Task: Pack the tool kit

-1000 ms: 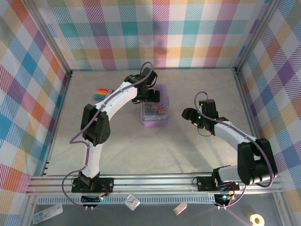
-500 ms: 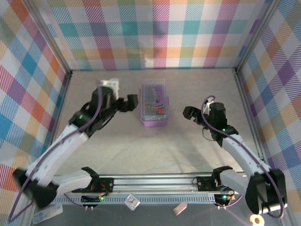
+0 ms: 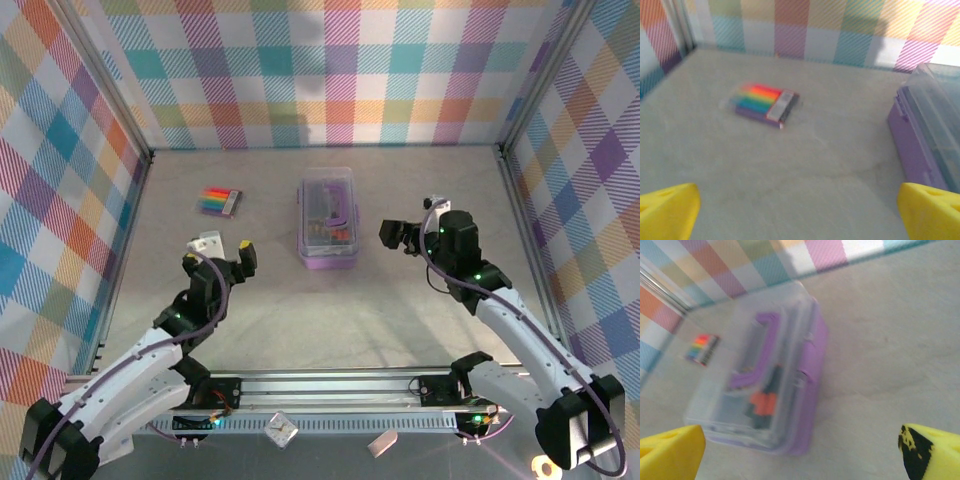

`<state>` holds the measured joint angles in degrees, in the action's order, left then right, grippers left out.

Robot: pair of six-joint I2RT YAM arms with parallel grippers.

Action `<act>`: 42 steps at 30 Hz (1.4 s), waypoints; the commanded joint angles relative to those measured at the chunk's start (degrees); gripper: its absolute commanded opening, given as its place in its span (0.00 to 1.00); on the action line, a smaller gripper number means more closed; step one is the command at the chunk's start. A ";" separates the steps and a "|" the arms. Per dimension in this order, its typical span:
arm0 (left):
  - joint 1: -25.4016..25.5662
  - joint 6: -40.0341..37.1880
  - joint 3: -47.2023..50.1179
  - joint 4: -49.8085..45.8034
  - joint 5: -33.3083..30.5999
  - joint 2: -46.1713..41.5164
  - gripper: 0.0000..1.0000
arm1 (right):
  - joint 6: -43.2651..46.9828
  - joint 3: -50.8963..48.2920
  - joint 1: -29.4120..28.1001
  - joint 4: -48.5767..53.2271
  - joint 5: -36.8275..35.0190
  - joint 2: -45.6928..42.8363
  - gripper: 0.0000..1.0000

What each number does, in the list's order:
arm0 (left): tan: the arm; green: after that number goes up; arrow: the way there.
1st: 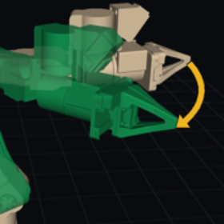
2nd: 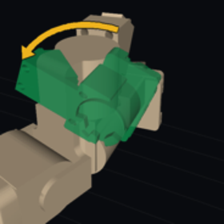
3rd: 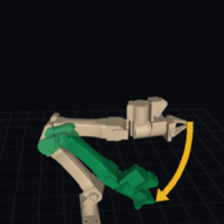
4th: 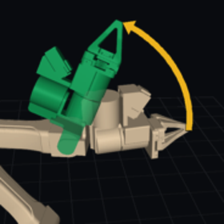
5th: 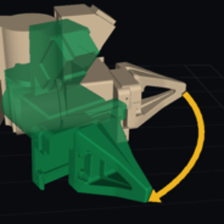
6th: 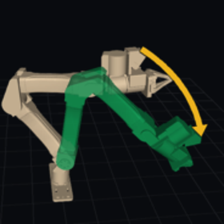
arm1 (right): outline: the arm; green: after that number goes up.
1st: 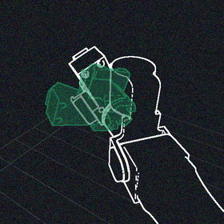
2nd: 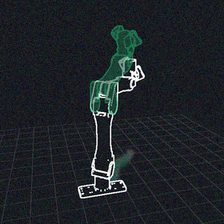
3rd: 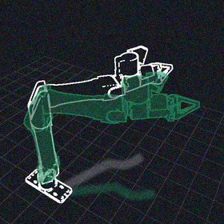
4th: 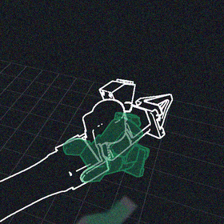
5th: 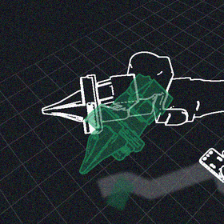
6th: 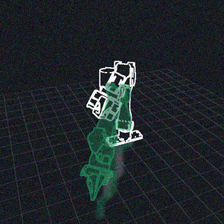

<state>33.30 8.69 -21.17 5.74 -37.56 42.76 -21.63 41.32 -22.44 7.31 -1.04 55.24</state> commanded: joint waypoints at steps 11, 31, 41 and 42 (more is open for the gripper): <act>-16.66 -16.17 9.68 56.93 8.95 35.75 1.00 | 31.76 -18.05 -0.05 -23.96 -8.07 -7.34 0.99; -27.22 -9.44 -1.74 44.88 22.85 47.67 1.00 | 29.73 -24.46 4.84 -52.56 -12.04 18.53 0.99; -27.22 -9.43 -1.78 44.82 22.90 47.68 1.00 | 31.96 -23.75 5.21 -51.64 -11.82 19.29 0.99; -27.19 -9.42 -1.79 44.80 22.95 47.68 1.00 | 33.29 -24.21 5.50 -52.90 -12.46 19.62 0.99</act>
<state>6.55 -1.28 -22.76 50.48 -15.46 91.11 9.21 16.19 -17.82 -42.44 -13.02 73.84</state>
